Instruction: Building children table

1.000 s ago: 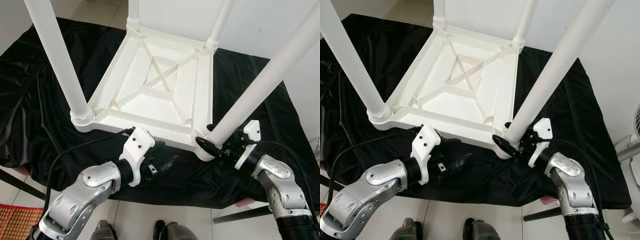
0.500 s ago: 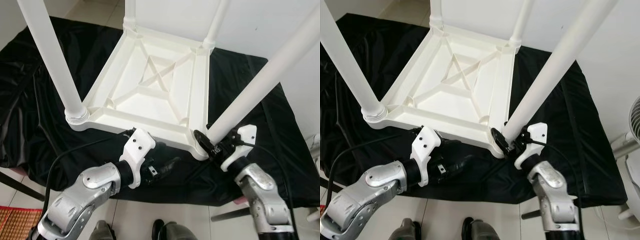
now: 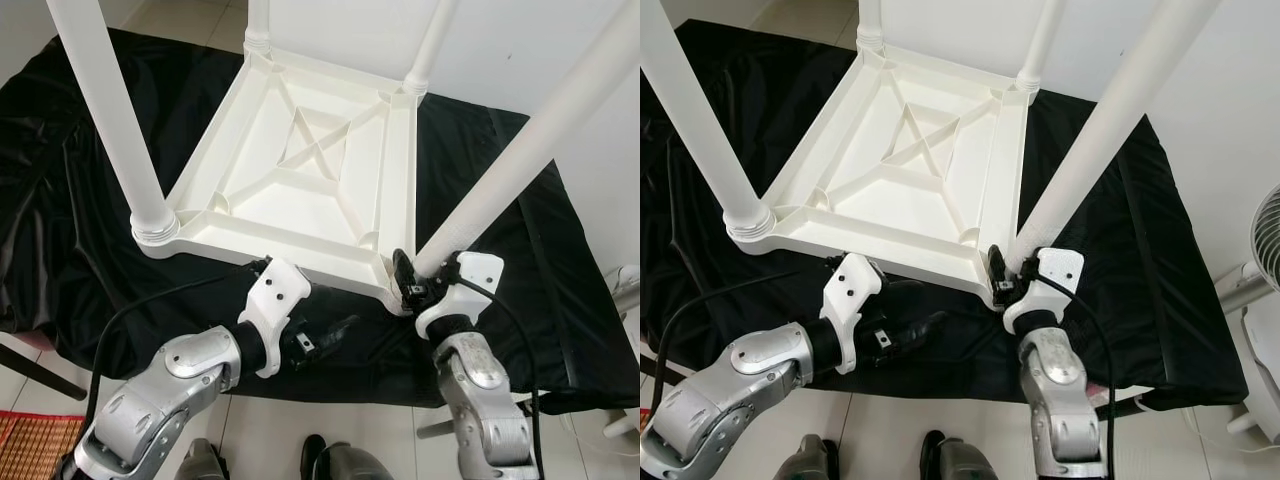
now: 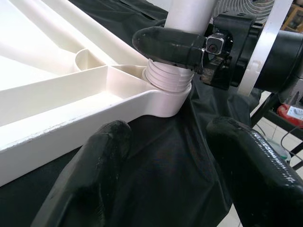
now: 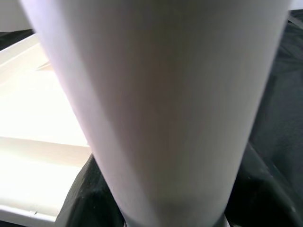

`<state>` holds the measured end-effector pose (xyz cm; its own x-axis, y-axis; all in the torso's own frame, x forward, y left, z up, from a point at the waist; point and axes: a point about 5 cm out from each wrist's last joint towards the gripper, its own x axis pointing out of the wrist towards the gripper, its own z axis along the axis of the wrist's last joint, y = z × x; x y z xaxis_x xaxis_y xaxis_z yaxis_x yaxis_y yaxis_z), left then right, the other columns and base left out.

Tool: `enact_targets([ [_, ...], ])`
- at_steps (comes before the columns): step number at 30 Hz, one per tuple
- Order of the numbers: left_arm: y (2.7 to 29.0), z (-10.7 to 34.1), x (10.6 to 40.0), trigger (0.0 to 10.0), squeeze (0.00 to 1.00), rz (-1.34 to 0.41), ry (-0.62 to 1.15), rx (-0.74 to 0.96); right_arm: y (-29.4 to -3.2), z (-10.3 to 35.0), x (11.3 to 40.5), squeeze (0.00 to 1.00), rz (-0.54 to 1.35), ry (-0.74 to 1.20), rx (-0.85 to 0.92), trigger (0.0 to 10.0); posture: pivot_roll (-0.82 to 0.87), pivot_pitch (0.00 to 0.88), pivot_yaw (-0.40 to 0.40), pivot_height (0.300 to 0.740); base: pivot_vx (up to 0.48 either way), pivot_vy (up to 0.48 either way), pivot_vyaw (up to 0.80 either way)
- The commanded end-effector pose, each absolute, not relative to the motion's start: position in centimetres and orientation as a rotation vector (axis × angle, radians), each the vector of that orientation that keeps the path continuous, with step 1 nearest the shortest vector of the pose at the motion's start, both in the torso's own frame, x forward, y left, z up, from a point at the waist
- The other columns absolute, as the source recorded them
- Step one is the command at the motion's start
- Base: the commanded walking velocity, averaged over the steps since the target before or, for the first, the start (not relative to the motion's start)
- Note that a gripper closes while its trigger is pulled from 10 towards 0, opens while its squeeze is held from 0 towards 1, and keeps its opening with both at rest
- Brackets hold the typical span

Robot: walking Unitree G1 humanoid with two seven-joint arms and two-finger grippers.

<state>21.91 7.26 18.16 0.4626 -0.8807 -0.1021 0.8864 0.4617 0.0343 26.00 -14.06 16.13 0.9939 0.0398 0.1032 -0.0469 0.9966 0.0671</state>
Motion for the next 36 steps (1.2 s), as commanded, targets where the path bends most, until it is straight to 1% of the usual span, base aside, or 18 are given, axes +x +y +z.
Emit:
enact_targets([
  [1,6.9,18.3,21.6,10.0,0.0,-1.109,0.066,0.084,-14.8,14.6,26.0,0.0,0.003,-0.017,0.06,10.0,0.07,0.219,-0.134,0.74,0.0,0.0,0.0],
  [3,6.9,18.3,21.7,10.0,0.0,-1.112,0.065,0.084,-14.5,14.9,25.9,0.0,0.071,-0.037,0.058,10.0,0.07,0.213,-0.136,0.74,0.0,0.0,0.0],
  [4,6.9,18.3,21.7,10.0,0.0,-1.113,0.063,0.086,-14.3,15.3,25.8,1.0,0.117,-0.063,0.077,10.0,0.07,0.213,-0.136,0.74,0.0,0.0,0.0],
  [7,7.0,18.4,21.9,10.0,0.0,-1.113,0.059,0.092,-14.5,16.3,25.8,1.0,0.234,-0.125,0.076,10.0,0.07,0.206,-0.135,0.74,0.0,0.0,0.0],
  [11,7.0,18.4,22.0,10.0,0.0,-1.113,0.057,0.093,-14.8,16.3,25.8,1.0,0.327,-0.111,0.065,10.0,0.07,0.201,-0.134,0.74,0.0,0.0,0.0],
  [12,7.0,18.5,22.0,10.0,0.0,-1.113,0.056,0.095,-15.1,16.4,25.7,0.51,0.407,-0.106,0.046,10.0,0.07,0.197,-0.134,0.74,0.0,0.0,0.0],
  [13,7.0,18.5,22.0,10.0,0.0,-1.113,0.056,0.095,-15.1,16.4,25.7,0.51,0.407,-0.106,0.046,10.0,0.07,0.197,-0.134,0.74,0.0,0.0,0.0],
  [14,7.0,18.5,22.0,10.0,0.0,-1.112,0.056,0.096,-15.6,16.5,25.6,0.0,0.485,-0.109,0.026,10.0,0.07,0.193,-0.133,0.74,0.0,0.0,0.0],
  [15,7.0,18.5,22.0,10.0,0.0,-1.112,0.056,0.098,-16.0,16.7,25.4,0.0,0.555,-0.116,0.003,10.0,0.07,0.193,-0.133,0.74,0.0,0.0,0.0],
  [19,7.1,18.5,22.0,10.0,0.0,-1.11,0.055,0.1,-17.0,17.1,25.5,0.0,0.69,-0.116,-0.051,10.0,0.08,0.187,-0.129,0.74,0.0,0.0,0.0],
  [27,7.1,18.4,21.9,10.0,0.0,-1.118,0.06,0.101,-18.2,17.0,26.3,0.0,0.745,-0.108,-0.139,10.0,0.09,0.181,-0.132,0.74,0.0,0.0,0.0],
  [28,7.1,18.3,21.9,10.0,0.0,-1.119,0.063,0.101,-18.5,17.0,26.6,0.0,0.742,-0.116,-0.15,9.3,0.09,0.18,-0.132,0.74,0.0,0.0,0.0],
  [29,7.1,18.3,21.8,10.0,0.0,-1.119,0.065,0.101,-18.8,17.0,26.9,0.0,0.739,-0.12,-0.154,5.6,0.09,0.18,-0.132,0.74,0.0,0.0,0.0],
  [30,7.1,18.3,21.8,10.0,0.0,-1.119,0.065,0.101,-18.8,17.0,26.9,0.0,0.739,-0.12,-0.154,5.6,0.09,0.18,-0.132,0.74,0.0,0.0,0.0],
  [31,7.1,18.3,21.7,10.0,0.0,-1.122,0.068,0.102,-19.0,17.1,27.2,0.0,0.733,-0.125,-0.153,2.0,0.09,0.18,-0.131,0.74,0.0,0.0,0.0],
  [34,7.1,18.3,21.7,10.0,0.0,-1.123,0.068,0.102,-19.1,17.0,27.3,0.0,0.732,-0.125,-0.152,2.0,0.09,0.18,-0.131,0.74,0.0,0.0,0.0],
  [35,7.1,18.3,21.7,10.0,0.0,-1.125,0.068,0.102,-19.0,17.0,27.4,0.0,0.735,-0.131,-0.152,0.0,0.09,0.181,-0.128,0.74,0.0,0.0,0.0],
  [36,7.1,18.3,21.7,10.0,0.0,-1.127,0.069,0.103,-19.0,17.0,27.4,0.0,0.738,-0.134,-0.153,0.0,0.09,0.182,-0.126,0.74,0.0,0.0,0.0],
])
